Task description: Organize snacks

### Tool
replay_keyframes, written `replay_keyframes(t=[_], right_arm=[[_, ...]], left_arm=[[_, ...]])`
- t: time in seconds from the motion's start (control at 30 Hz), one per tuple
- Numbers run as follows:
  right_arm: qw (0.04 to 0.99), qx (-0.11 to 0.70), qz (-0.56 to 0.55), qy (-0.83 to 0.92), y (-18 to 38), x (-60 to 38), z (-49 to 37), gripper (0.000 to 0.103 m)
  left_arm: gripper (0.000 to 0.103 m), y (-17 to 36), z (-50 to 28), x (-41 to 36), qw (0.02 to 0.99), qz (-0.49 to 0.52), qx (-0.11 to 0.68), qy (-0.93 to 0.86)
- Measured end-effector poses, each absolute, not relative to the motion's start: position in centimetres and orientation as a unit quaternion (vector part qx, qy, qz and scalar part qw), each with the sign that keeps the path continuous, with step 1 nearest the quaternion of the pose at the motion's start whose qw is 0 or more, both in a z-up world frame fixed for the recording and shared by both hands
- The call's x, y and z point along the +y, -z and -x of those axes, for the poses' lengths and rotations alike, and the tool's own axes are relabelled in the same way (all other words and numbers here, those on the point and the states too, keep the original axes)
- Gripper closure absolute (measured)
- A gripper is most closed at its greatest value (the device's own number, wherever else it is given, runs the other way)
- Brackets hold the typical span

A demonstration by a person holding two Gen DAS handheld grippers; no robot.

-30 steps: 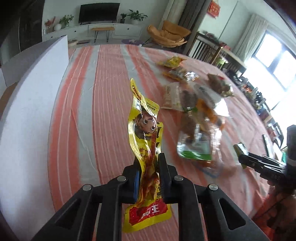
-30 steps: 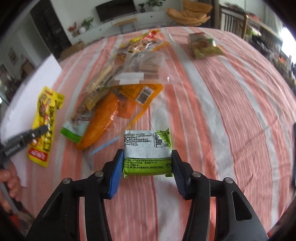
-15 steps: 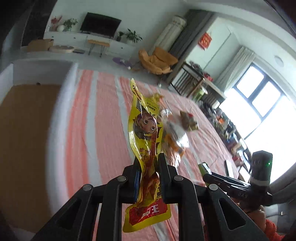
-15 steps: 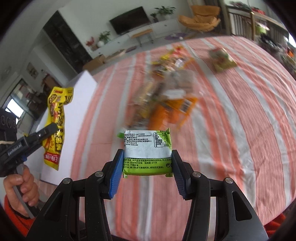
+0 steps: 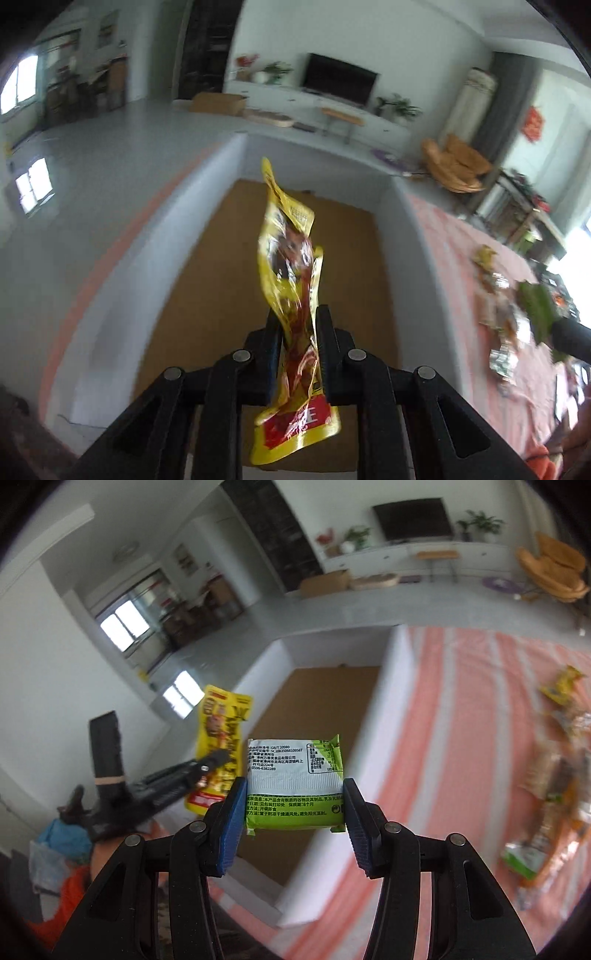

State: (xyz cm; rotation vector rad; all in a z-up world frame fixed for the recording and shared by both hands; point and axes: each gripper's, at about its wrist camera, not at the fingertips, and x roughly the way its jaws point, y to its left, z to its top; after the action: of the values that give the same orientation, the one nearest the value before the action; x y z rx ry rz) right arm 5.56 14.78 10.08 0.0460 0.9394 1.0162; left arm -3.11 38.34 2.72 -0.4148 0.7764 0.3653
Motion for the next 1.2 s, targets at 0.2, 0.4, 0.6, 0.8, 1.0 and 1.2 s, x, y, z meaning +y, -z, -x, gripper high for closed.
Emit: replay_keyframes(t=[0.2,0.4,0.6,0.8,1.0,1.2], right_arm=[[0.769,0.449,0.002,-0.455,-7.5,17.3,-6.1,0.028],[0.854,0.416,0.033,-0.312,-4.9,8.6,-7.1,0.028],[0.901,0.421,0.036,-0.099,1.2,-5.5,-9.7,0.028],[0.908,0.418,0.018,0.019,3.9,-13.5,-10.7,0.028],[0.904,0.424,-0.003,0.055,4.7,-16.2,-11.9,0.028],[0.897,0.440,-0.016,0.044,5.6,-17.0,-10.9,0.027]], left_arm=[[0.004,-1.0,4.6,39.2,0.883,0.226,0.340,-0.232],[0.004,-2.4,2.3,32.9,0.911,0.226,0.321,-0.128],[0.002,-4.1,-1.3,19.9,0.921,0.181,0.342,0.054],[0.002,1.4,-6.2,8.8,0.876,0.160,0.432,0.140],[0.002,7.7,-9.5,6.0,0.887,0.082,0.443,0.101],[0.001,9.3,-9.9,6.4,0.894,0.055,0.437,0.085]])
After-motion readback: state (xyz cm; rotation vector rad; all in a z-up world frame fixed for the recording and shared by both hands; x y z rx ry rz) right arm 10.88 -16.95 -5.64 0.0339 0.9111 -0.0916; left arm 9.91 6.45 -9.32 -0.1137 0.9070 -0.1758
